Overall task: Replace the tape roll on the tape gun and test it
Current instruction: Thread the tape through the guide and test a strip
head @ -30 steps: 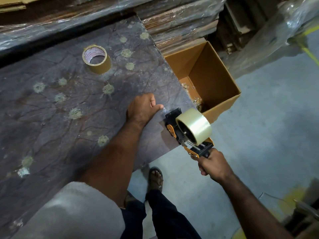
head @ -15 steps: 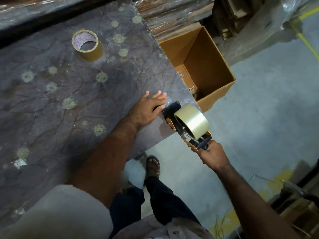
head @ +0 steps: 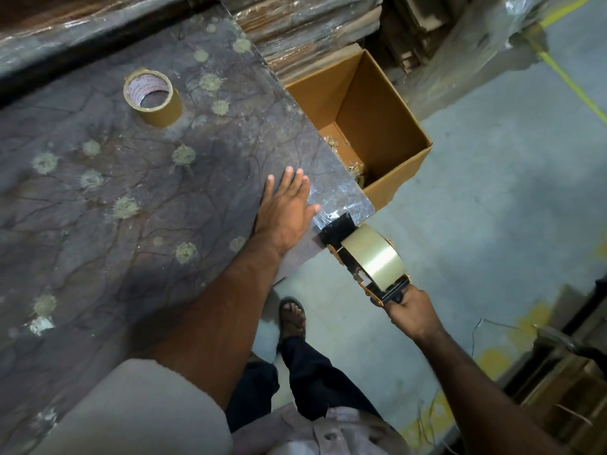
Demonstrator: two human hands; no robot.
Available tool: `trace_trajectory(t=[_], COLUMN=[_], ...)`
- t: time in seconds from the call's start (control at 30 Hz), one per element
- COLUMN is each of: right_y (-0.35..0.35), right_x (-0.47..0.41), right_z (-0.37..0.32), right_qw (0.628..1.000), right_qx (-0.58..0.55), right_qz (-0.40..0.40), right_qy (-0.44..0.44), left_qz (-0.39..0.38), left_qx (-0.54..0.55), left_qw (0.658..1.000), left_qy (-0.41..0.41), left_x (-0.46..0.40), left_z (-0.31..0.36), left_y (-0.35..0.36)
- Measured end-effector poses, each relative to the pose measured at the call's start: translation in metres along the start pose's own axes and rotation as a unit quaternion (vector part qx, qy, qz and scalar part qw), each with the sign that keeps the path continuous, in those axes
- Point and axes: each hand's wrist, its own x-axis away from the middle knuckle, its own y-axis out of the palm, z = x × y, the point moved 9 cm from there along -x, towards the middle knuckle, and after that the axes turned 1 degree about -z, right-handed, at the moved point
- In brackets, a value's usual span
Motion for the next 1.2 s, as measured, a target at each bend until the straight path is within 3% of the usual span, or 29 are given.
trace_trajectory(t=[0.13, 0.27, 0.53, 0.93, 1.2], right_y=[0.000, 0.021, 0.033, 0.015, 0.020], right_x=[0.002, 0.004, 0.008, 0.011, 0.022], right_z=[0.000, 0.004, 0.006, -0.001, 0.006], right_qw=[0.996, 0.960, 0.926, 0.986, 0.987], right_qx=[-0.079, -0.245, -0.317, -0.147, -0.130], right_qz=[-0.026, -0.103, -0.164, -0.020, 0.000], right_qy=[0.026, 0.085, 0.121, 0.076, 0.094], left_qz=[-0.036, -0.045, -0.061, -0.056, -0.061], left_qx=[0.040, 0.006, 0.009, -0.006, 0.022], left_qw=[0.999, 0.999, 0.998, 0.997, 0.997], left_qy=[-0.002, -0.016, -0.034, -0.045, -0.051], left_x=[-0.004, -0.005, -0.011, -0.007, -0.003], left_z=[0.014, 0.015, 0.015, 0.019, 0.020], left_y=[0.007, 0.014, 0.007, -0.001, -0.006])
